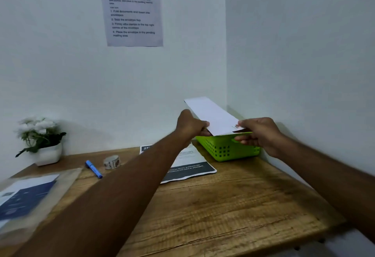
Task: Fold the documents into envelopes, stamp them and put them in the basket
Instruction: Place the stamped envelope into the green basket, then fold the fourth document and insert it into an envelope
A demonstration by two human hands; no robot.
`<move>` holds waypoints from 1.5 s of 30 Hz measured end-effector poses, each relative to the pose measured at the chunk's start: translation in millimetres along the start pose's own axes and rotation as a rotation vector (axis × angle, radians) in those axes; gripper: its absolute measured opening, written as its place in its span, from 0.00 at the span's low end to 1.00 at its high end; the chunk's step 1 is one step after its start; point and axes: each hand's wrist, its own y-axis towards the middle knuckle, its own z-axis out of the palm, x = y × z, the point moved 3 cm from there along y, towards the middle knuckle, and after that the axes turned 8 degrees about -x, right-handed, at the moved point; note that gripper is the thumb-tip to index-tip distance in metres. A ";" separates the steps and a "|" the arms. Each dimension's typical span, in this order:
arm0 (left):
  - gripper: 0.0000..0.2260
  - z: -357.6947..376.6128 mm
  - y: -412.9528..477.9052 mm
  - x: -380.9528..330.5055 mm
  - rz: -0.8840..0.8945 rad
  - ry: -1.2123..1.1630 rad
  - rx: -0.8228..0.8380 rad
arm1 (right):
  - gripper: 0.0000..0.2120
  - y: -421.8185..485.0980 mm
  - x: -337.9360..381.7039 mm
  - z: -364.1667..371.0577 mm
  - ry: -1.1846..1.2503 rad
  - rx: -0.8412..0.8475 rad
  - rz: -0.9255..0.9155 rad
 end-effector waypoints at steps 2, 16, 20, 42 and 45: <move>0.21 13.2 -0.8 2.2 -0.022 0.036 0.031 | 0.05 0.7 -3.6 -11.4 -0.007 -0.043 0.018; 0.12 34.6 -8.4 13.9 0.098 0.269 0.212 | 0.11 14.0 -21.5 -13.1 0.146 -0.222 0.098; 0.09 33.7 -10.2 15.5 0.169 0.304 0.167 | 0.09 18.0 -29.0 -16.7 0.131 -0.316 0.055; 0.18 24.3 -9.7 31.9 0.511 0.606 0.129 | 0.03 15.9 -38.0 -9.2 -0.119 -0.439 -0.422; 0.17 5.4 -8.9 38.0 0.512 0.621 0.113 | 0.04 4.3 -32.5 9.4 -0.133 -0.299 -0.518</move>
